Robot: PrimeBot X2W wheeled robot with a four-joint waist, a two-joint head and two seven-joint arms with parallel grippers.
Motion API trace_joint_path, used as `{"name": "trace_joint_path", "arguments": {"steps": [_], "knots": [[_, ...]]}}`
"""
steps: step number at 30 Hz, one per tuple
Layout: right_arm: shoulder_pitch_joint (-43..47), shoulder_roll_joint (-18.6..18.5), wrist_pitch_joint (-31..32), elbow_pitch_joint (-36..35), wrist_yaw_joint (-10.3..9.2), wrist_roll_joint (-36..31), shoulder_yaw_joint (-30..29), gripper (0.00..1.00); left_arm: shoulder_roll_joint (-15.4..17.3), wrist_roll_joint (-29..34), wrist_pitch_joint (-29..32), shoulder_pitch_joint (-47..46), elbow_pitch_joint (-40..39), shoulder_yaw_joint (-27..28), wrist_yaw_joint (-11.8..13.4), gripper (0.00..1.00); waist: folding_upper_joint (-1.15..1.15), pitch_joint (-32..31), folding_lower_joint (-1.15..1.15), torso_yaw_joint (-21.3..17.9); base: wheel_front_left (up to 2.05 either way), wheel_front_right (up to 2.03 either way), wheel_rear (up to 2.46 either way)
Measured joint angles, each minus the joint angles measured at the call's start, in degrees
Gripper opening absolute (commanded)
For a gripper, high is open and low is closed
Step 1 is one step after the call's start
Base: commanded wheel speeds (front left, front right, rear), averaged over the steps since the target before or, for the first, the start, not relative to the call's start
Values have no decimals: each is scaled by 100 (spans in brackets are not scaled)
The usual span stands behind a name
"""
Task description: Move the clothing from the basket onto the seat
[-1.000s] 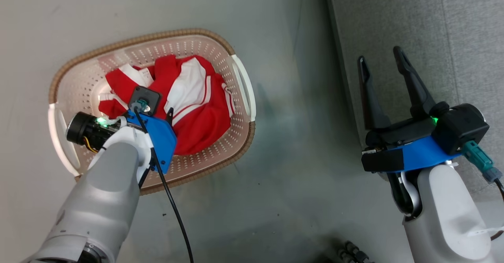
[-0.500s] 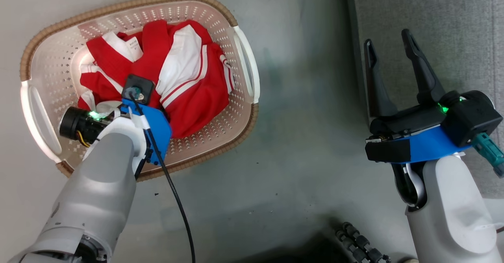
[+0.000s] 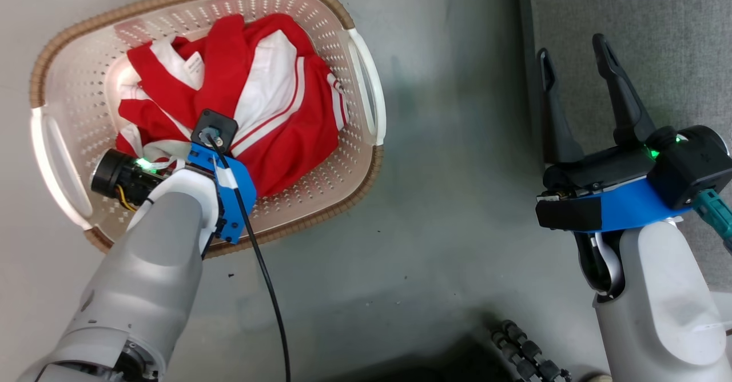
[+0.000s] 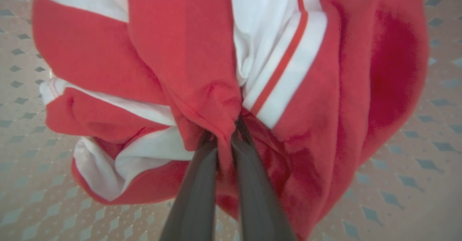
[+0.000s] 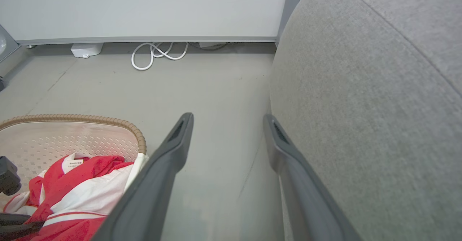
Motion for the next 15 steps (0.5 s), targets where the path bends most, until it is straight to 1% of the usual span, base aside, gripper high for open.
{"name": "trace_joint_path", "arguments": {"steps": [3,7,13,15], "knots": [[5,0,0,15,0,-34,-20,100,-64,-26,-174,0,3,-33,-5,0,0,-96,0,43,0,0,0],[37,1,0,76,0,-64,-4,100,-172,-97,-566,8,1,-62,-34,0,0,-309,0,114,0,0,0],[99,2,0,178,0,-101,-11,100,-308,-313,-1372,72,-93,-20,-111,0,0,-732,0,248,0,0,0],[122,1,0,213,0,-127,-9,100,-348,-399,-1551,115,-108,-1,-124,0,0,-888,0,296,0,0,0]]}}
